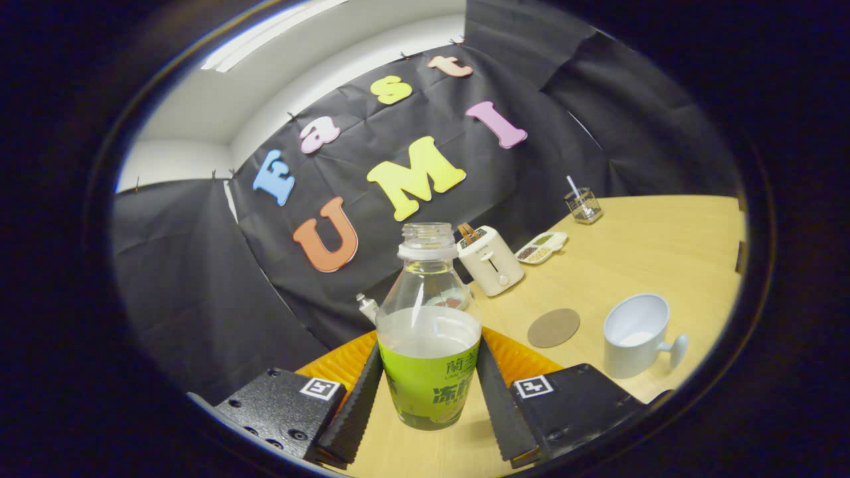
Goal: Take the bottle from table, then pour the juice into the cup, finally place the bottle on the coaster
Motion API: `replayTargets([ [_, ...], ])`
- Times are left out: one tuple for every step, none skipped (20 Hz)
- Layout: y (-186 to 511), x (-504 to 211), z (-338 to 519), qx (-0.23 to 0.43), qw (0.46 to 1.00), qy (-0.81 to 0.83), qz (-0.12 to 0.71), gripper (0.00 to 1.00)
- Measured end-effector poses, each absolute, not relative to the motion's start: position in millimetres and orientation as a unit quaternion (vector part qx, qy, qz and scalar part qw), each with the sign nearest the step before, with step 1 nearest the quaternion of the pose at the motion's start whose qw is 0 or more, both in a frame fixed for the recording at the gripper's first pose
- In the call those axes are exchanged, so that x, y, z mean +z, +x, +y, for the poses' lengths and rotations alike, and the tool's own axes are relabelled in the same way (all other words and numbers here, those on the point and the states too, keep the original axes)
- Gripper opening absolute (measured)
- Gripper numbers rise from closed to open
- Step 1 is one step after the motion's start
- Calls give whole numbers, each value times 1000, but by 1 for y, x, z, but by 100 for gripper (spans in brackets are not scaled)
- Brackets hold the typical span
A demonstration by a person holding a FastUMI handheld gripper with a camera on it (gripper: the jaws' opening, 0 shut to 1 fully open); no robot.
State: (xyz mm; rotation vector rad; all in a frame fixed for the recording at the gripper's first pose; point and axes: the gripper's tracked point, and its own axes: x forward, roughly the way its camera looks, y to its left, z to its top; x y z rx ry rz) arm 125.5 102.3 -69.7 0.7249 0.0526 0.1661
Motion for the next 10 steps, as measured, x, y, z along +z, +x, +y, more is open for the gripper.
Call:
replayTargets([
  [125, -71, 103, 87, 920, 381, 29, 80],
  [125, -71, 102, 91, 909, 405, 31, 80],
  [125, -73, 98, 96, 900, 424, 32, 80],
  [125, -72, 97, 105, 891, 441, 31, 80],
  [126, -69, 99, 117, 879, 461, 27, 80],
  [127, -66, 98, 127, 865, 486, 22, 80],
  [129, -65, 96, 135, 848, 512, 19, 80],
  [130, -65, 95, 140, 831, 537, 19, 80],
  [130, -65, 93, 145, 814, 561, 16, 80],
  [131, -62, 89, 151, 797, 585, 10, 80],
])
